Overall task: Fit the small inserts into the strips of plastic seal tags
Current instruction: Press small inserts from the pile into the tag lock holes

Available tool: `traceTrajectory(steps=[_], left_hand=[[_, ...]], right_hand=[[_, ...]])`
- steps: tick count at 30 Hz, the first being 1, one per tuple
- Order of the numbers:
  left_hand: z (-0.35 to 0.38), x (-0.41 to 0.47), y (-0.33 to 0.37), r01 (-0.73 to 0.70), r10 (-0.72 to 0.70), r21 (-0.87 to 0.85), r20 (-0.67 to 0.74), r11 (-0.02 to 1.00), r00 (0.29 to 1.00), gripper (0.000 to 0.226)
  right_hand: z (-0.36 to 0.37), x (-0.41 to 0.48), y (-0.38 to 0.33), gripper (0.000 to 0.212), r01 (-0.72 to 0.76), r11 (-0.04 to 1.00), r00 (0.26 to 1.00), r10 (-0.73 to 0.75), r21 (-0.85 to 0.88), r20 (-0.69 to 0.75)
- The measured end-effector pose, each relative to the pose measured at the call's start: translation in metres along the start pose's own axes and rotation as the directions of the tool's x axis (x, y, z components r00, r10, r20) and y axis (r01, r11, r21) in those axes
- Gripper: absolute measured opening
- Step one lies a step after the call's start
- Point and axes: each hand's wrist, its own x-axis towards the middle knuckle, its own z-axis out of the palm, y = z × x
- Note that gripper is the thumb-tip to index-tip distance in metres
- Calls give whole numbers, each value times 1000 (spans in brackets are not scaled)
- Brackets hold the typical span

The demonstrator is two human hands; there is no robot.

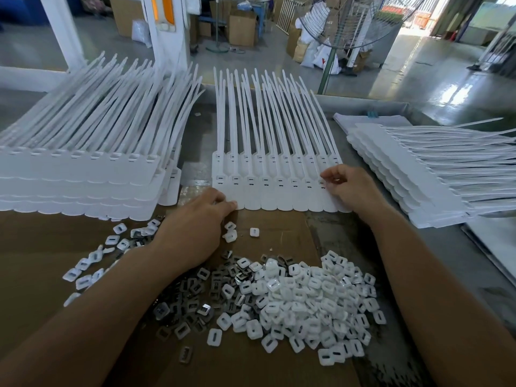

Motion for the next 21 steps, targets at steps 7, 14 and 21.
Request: traceTrajectory(steps=[7,14,21], left_hand=[[-1,2,1,1,-1,-2,15,1000,1000,50],[-2,2,2,16,-16,-9,26,1000,1000,45],[-4,1,2,22,-22,-14,34,1000,999,46]], right_hand=[[-16,-16,-5,19,48,994,989,-35,-96,141],[-45,-44,-24,11,159,972,888,-64,-173,455],[-38,-53,-45,16,232,881,725,126,-412,678]])
